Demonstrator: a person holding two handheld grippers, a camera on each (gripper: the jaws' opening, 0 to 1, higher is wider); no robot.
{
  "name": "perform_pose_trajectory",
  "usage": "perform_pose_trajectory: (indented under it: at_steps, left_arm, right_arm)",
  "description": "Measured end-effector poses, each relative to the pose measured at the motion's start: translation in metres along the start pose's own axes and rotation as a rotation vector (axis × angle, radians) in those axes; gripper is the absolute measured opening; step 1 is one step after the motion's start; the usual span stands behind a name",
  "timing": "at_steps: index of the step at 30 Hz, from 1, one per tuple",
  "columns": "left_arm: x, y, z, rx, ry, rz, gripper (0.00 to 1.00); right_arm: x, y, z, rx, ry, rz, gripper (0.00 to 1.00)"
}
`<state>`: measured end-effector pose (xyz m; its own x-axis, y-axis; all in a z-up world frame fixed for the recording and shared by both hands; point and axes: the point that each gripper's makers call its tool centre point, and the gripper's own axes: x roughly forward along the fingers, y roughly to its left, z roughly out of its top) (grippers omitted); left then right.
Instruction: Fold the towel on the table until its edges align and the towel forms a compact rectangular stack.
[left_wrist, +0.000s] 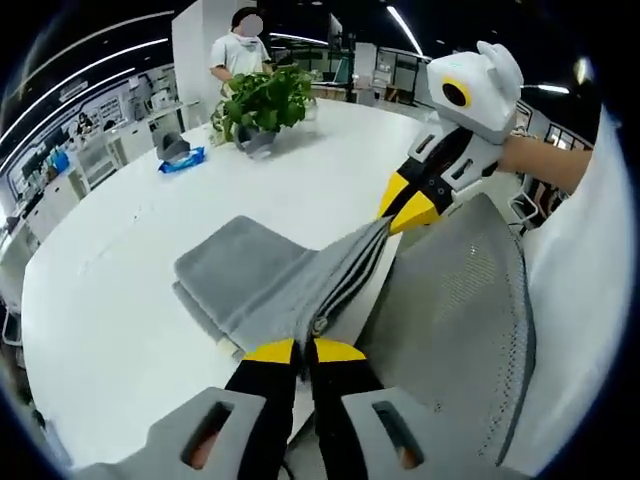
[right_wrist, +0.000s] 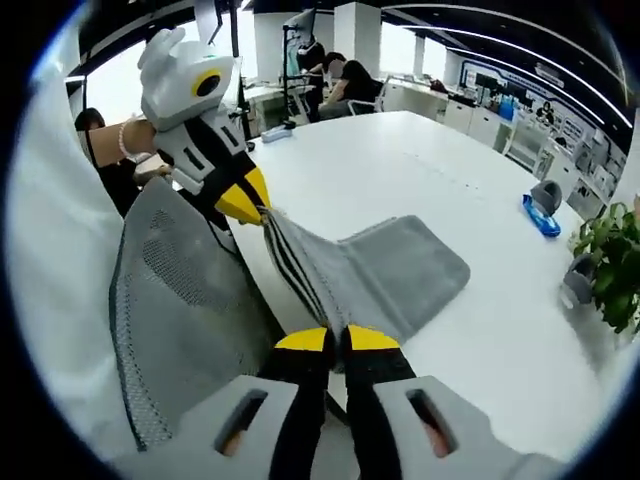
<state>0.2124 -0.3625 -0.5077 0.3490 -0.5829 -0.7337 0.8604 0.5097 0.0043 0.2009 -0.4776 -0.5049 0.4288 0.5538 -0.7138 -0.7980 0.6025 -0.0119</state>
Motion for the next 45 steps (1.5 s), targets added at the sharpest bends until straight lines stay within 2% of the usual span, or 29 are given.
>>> perform_pose_trajectory:
  at_steps: [7, 13, 18, 23, 27, 34, 42, 45]
  left_arm:
    - [0.000, 0.021, 0.021, 0.002, -0.038, 0.025, 0.05]
    - [0.006, 0.046, 0.039, 0.009, -0.072, 0.060, 0.05]
    - [0.022, 0.078, 0.055, 0.014, -0.083, 0.087, 0.05]
    - [0.040, 0.099, 0.065, 0.023, -0.076, 0.095, 0.05]
    - [0.059, 0.114, 0.066, 0.031, -0.059, 0.121, 0.05]
    - [0.093, 0.139, 0.060, -0.042, -0.056, 0.166, 0.05]
    - [0.123, 0.154, 0.044, -0.049, -0.050, 0.189, 0.06]
    - [0.129, 0.158, 0.040, -0.010, -0.052, 0.204, 0.06]
  right_arm:
    - [-0.002, -0.020, 0.018, -0.033, -0.025, -0.029, 0.03]
    - [0.004, -0.050, 0.040, -0.067, -0.054, -0.071, 0.03]
    - [0.019, -0.079, 0.053, -0.066, -0.063, -0.118, 0.03]
    - [0.032, -0.101, 0.055, -0.073, -0.050, -0.164, 0.03]
    - [0.051, -0.122, 0.055, -0.078, -0.033, -0.185, 0.03]
    - [0.085, -0.153, 0.046, -0.070, 0.020, -0.223, 0.03]
    - [0.113, -0.168, 0.032, -0.066, 0.076, -0.218, 0.03]
    - [0.120, -0.172, 0.030, -0.059, 0.076, -0.212, 0.04]
